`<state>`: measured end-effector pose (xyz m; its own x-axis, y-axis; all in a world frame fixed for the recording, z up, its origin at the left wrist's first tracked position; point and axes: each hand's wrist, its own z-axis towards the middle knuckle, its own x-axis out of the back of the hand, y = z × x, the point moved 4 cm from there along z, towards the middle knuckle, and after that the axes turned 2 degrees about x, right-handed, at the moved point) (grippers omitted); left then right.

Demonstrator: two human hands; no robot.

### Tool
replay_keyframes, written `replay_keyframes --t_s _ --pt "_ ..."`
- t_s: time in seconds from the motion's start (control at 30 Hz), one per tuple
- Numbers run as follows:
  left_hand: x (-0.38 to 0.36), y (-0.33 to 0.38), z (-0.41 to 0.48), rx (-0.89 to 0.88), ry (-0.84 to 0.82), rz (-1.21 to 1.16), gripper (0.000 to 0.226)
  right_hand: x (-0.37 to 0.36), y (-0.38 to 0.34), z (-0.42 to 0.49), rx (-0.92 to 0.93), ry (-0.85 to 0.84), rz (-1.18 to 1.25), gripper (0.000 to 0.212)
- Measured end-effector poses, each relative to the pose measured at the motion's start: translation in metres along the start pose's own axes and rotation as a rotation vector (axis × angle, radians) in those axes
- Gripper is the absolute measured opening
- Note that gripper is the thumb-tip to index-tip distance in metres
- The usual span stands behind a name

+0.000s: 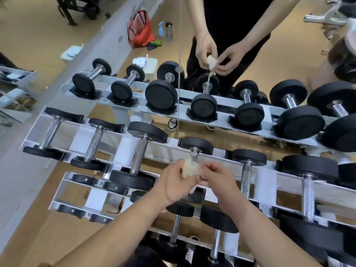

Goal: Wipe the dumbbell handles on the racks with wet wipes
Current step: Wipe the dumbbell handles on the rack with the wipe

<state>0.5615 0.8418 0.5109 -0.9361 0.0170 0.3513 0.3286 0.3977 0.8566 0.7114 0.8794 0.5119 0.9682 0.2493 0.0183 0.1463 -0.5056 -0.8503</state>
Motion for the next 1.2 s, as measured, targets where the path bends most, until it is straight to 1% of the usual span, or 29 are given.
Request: replay_keyframes --t_s 0.07,0.13,0.17,0.23,0.3,0.37,0.43,0.5,0.57,0.67,0.73,0.8,0.83,0.9,0.93,0.97,1.03,1.1,1.13,1.2 --pt "0.000 0.002 0.005 0.018 -0.002 0.050 0.037 0.001 0.002 0.006 0.005 0.046 -0.079 0.015" --pt "0.003 -0.001 0.009 0.053 0.006 0.050 0.030 0.005 0.005 0.013 -0.023 0.097 -0.077 0.015" --pt "0.005 -0.005 0.012 0.066 0.022 0.029 0.027 0.007 0.004 0.017 -0.032 0.117 -0.063 0.013" --pt "0.010 -0.011 0.020 0.033 0.034 -0.035 0.031 0.008 0.000 0.025 -0.035 0.144 -0.030 0.011" --pt "0.012 -0.014 0.028 0.032 -0.014 -0.128 0.029 0.005 -0.003 0.032 -0.011 0.158 -0.024 0.010" --pt "0.014 -0.018 0.039 0.070 -0.034 -0.190 0.031 0.002 -0.003 0.041 0.019 0.177 -0.060 0.011" --pt "0.016 -0.022 0.052 0.106 0.008 -0.195 0.036 0.002 0.004 0.053 0.026 0.203 -0.062 0.011" --pt "0.014 -0.027 0.065 0.153 0.018 -0.136 0.038 0.003 0.014 0.064 0.039 0.224 -0.080 0.012" --pt "0.012 -0.036 0.077 0.172 0.013 -0.069 0.036 0.005 0.030 0.076 0.005 0.247 -0.096 0.014" --pt "0.011 -0.049 0.093 0.107 0.030 0.059 0.033 0.007 0.057 0.094 -0.149 0.320 -0.130 0.017" --pt "0.013 -0.051 0.098 0.071 0.072 0.133 0.035 0.010 0.076 0.104 -0.259 0.377 -0.057 0.017" --pt "0.012 -0.052 0.098 0.049 0.085 0.246 0.042 0.014 0.083 0.107 -0.291 0.415 -0.030 0.010" --pt "0.011 -0.053 0.096 0.048 0.082 0.305 0.042 0.015 0.082 0.106 -0.291 0.409 -0.046 0.002" --pt "0.008 -0.060 0.088 0.075 0.064 0.319 0.038 0.014 0.076 0.100 -0.298 0.381 -0.146 0.033" --pt "0.005 -0.065 0.083 0.098 0.044 0.295 0.036 0.012 0.074 0.096 -0.287 0.380 -0.205 0.045" --pt "0.001 -0.069 0.077 0.122 0.012 0.280 0.035 0.009 0.070 0.091 -0.262 0.377 -0.255 0.049" --pt "-0.008 -0.080 0.068 0.182 -0.053 0.269 0.034 -0.007 0.068 0.083 -0.227 0.297 -0.276 0.044" --pt "-0.013 -0.086 0.062 0.234 -0.060 0.237 0.031 -0.029 0.064 0.080 -0.278 0.170 -0.167 0.034" --pt "-0.013 -0.088 0.060 0.257 -0.041 0.220 0.031 -0.037 0.065 0.085 -0.298 0.148 -0.136 0.033" --pt "-0.009 -0.094 0.055 0.283 -0.003 0.201 0.034 -0.046 0.064 0.099 -0.313 0.169 -0.143 0.032"
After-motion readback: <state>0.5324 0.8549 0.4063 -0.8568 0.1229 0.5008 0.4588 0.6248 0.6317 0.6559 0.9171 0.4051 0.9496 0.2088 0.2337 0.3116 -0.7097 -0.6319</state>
